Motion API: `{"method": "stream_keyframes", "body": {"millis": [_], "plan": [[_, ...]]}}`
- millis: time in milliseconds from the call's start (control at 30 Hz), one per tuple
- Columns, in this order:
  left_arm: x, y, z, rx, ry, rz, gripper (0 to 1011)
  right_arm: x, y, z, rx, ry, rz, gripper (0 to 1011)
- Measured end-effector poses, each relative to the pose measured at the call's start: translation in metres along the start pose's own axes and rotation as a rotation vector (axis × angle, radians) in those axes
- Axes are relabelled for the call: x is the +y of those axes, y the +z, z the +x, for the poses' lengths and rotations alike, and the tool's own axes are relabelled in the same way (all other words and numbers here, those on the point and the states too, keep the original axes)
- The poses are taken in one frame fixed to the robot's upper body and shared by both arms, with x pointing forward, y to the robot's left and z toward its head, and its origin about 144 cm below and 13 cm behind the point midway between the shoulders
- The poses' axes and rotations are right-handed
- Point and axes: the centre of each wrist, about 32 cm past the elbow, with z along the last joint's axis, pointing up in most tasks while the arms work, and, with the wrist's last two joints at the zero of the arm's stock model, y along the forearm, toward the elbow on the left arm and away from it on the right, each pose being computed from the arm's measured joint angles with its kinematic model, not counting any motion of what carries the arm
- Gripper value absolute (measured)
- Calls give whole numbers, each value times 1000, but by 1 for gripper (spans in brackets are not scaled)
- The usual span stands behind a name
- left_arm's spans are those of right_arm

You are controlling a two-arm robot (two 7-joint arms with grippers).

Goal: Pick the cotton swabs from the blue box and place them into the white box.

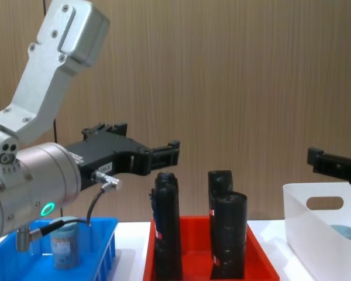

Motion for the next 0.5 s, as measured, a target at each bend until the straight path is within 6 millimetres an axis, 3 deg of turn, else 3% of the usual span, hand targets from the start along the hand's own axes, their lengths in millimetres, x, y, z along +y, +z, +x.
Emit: {"method": "stream_keyframes", "body": {"millis": [500], "plan": [[0,1,-6,-5,33,-5,1004,0,0,-1,1,0,1,1001]]}}
